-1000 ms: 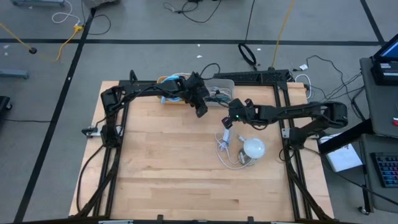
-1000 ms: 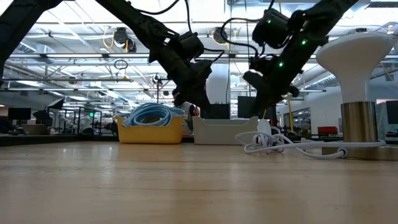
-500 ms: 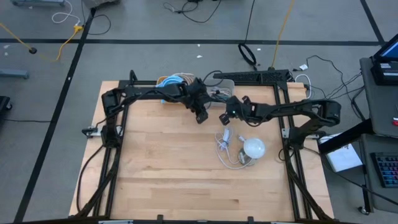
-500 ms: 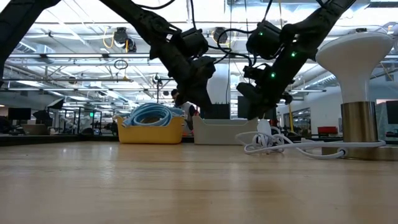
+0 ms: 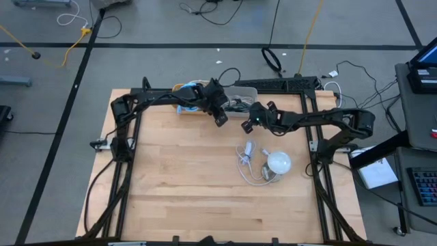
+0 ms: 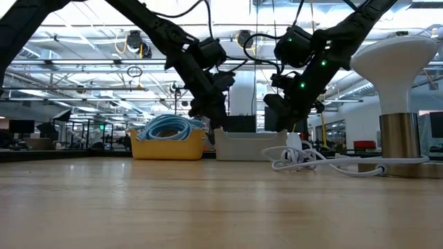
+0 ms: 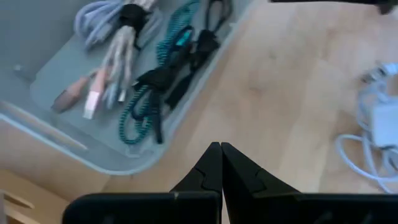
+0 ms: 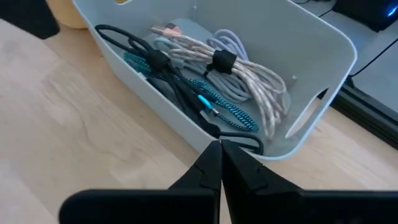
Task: Pick & Place USB Port
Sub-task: Adjust the gray bin
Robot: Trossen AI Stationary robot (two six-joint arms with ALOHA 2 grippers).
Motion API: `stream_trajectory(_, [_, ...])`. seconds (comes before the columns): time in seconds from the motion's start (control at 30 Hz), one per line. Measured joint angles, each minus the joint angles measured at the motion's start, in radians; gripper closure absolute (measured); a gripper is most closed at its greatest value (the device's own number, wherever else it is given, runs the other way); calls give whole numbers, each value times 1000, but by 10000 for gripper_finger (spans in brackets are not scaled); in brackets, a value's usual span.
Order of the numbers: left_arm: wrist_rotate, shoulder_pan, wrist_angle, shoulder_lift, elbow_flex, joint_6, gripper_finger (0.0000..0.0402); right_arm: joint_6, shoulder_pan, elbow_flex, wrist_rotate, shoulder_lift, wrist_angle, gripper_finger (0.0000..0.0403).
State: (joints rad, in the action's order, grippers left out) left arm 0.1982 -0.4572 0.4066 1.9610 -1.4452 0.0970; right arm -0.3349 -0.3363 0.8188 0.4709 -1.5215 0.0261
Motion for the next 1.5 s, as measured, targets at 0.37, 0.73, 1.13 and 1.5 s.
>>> stream_trajectory(0.37, [48,-16,1,106,0,17,401,43,-46,0,-2,0,-1,403])
stream_trajectory(0.73, [-12,-4,-52,110,-50,47,401,64,-50,0,-28,0,-16,403])
stream_trajectory(1.13, [-66,-14,17,110,-131,29,401,77,-50,0,-31,0,-30,403])
stream_trajectory(1.5, [-56,79,-25,-104,-131,25,401,87,-48,0,-137,0,-55,403])
